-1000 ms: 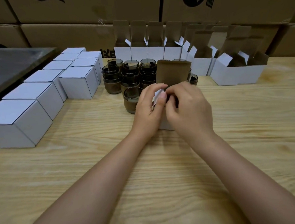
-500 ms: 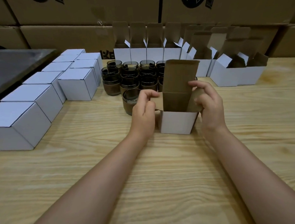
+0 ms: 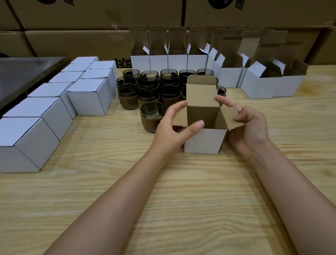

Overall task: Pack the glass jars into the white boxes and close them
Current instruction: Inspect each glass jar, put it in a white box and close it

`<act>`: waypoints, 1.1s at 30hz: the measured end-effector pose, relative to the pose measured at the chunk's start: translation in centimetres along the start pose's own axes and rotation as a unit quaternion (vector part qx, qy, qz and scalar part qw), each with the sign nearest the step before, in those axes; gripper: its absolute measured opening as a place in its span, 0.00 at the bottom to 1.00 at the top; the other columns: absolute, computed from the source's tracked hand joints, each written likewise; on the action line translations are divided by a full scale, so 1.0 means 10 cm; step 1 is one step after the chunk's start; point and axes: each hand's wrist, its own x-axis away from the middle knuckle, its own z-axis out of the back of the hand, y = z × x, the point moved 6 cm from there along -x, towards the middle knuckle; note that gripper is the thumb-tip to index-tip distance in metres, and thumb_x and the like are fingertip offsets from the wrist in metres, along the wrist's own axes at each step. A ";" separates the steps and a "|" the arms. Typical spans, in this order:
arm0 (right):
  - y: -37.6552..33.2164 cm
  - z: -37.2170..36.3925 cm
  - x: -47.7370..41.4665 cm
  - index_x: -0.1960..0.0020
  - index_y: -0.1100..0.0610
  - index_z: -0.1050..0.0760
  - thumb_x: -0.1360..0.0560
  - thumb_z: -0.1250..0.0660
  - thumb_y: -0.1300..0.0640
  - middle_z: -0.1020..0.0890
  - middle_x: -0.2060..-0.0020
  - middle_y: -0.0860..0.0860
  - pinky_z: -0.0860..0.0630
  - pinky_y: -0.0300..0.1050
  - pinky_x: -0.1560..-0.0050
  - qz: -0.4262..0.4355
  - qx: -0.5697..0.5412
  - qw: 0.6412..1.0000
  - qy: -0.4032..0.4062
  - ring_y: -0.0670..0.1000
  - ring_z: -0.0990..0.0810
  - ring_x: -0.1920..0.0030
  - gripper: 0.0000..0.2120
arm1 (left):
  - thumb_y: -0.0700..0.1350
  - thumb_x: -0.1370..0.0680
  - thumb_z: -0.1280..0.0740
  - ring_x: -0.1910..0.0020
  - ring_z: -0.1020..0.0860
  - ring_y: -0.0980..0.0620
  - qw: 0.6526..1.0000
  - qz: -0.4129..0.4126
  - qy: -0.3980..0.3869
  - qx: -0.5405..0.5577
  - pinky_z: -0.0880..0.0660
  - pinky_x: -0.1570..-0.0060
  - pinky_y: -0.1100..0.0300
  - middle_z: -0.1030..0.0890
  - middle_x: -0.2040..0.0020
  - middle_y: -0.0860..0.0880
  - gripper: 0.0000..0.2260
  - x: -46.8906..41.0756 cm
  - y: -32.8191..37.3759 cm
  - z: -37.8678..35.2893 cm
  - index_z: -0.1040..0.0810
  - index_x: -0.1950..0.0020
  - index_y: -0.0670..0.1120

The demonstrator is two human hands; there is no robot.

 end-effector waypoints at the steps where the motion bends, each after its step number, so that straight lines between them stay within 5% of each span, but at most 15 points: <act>1: -0.01 0.01 0.01 0.44 0.57 0.19 0.48 0.41 0.54 0.18 0.47 0.58 0.33 0.56 0.42 0.003 0.004 1.000 0.002 0.61 0.25 0.46 0.33 | 0.54 0.32 0.28 0.44 0.27 0.71 1.000 -0.005 -0.003 -0.006 0.30 0.49 0.75 0.25 0.39 0.60 0.29 0.00 0.01 0.00 0.29 0.32 0.51; 5: -0.07 0.02 0.06 0.43 0.56 0.19 0.40 0.45 0.60 0.18 0.47 0.57 0.28 0.53 0.45 -0.013 0.051 0.999 -0.003 0.59 0.23 0.48 0.29 | 0.54 0.36 0.24 0.41 0.25 0.63 1.000 0.004 -0.002 -0.012 0.25 0.45 0.65 0.25 0.38 0.58 0.35 0.00 -0.01 0.02 0.31 0.31 0.51; 9: -0.29 -0.05 0.12 0.45 0.52 0.20 0.29 0.45 0.63 0.22 0.50 0.51 0.27 0.49 0.50 -0.033 0.249 0.967 -0.031 0.54 0.25 0.50 0.20 | 0.58 0.38 0.23 0.44 0.26 0.68 1.000 -0.010 0.002 -0.023 0.28 0.50 0.73 0.26 0.40 0.63 0.36 0.01 0.01 0.01 0.31 0.33 0.54; 11: -0.50 -0.08 0.13 0.47 0.50 0.21 0.25 0.42 0.62 0.23 0.52 0.48 0.27 0.48 0.49 0.040 0.396 0.917 0.015 0.51 0.26 0.49 0.14 | 0.61 0.40 0.24 0.44 0.25 0.66 1.000 -0.006 0.008 -0.023 0.28 0.49 0.73 0.26 0.41 0.63 0.37 0.01 0.00 0.02 0.31 0.33 0.55; 14: -0.93 -0.41 0.33 0.41 0.52 0.24 0.26 0.39 0.57 0.25 0.52 0.47 0.32 0.43 0.52 0.291 0.536 0.785 0.105 0.48 0.29 0.51 0.15 | 0.63 0.42 0.24 0.45 0.26 0.70 0.999 -0.007 0.013 -0.037 0.29 0.52 0.76 0.25 0.41 0.62 0.39 0.00 0.00 0.03 0.31 0.33 0.55; 17: -0.98 -0.99 0.42 0.41 0.54 0.23 0.27 0.40 0.56 0.25 0.56 0.47 0.34 0.37 0.53 0.384 0.556 0.737 0.007 0.47 0.30 0.52 0.15 | 0.63 0.43 0.24 0.48 0.27 0.73 0.999 -0.007 0.022 -0.045 0.32 0.57 0.80 0.25 0.43 0.61 0.40 0.00 0.02 0.03 0.31 0.34 0.54; 19: -0.75 -1.35 0.27 0.37 0.53 0.26 0.24 0.39 0.50 0.23 0.51 0.48 0.31 0.40 0.46 0.329 0.641 0.688 -0.088 0.49 0.29 0.45 0.17 | 0.62 0.44 0.24 0.51 0.25 0.73 0.998 0.000 0.027 -0.050 0.31 0.59 0.79 0.23 0.45 0.60 0.37 -0.01 0.02 0.03 0.29 0.38 0.54; 21: -0.43 -1.59 0.10 0.32 0.52 0.30 0.23 0.38 0.44 0.24 0.41 0.52 0.32 0.49 0.41 0.240 0.745 0.600 -0.167 0.55 0.31 0.37 0.22 | 0.55 0.41 0.22 0.56 0.25 0.74 0.998 0.005 0.030 -0.057 0.30 0.62 0.78 0.23 0.51 0.60 0.27 -0.02 -0.01 0.02 0.28 0.46 0.56; 25: -0.04 -1.74 -0.12 0.30 0.51 0.32 0.23 0.39 0.38 0.28 0.35 0.56 0.37 0.54 0.37 0.121 0.831 0.500 -0.213 0.59 0.35 0.33 0.27 | 0.38 0.34 0.21 0.57 0.26 0.76 0.998 -0.002 0.020 -0.065 0.31 0.60 0.80 0.25 0.55 0.62 0.24 -0.06 -0.12 0.03 0.30 0.52 0.58; 29: 0.06 -1.79 -0.25 0.30 0.50 0.32 0.26 0.35 0.39 0.26 0.38 0.56 0.40 0.52 0.45 0.087 0.831 0.509 -0.208 0.60 0.35 0.35 0.28 | 0.40 0.34 0.23 0.55 0.25 0.65 0.998 0.014 0.010 -0.068 0.31 0.60 0.80 0.25 0.55 0.62 0.21 -0.11 -0.18 0.02 0.28 0.48 0.52; 33: 0.11 -1.77 -0.29 0.31 0.48 0.31 0.28 0.31 0.42 0.28 0.39 0.57 0.42 0.51 0.48 0.066 0.826 0.524 -0.197 0.60 0.35 0.37 0.28 | 0.45 0.35 0.24 0.57 0.28 0.66 0.996 0.011 0.005 -0.085 0.33 0.62 0.82 0.28 0.56 0.62 0.21 -0.11 -0.16 0.00 0.30 0.47 0.50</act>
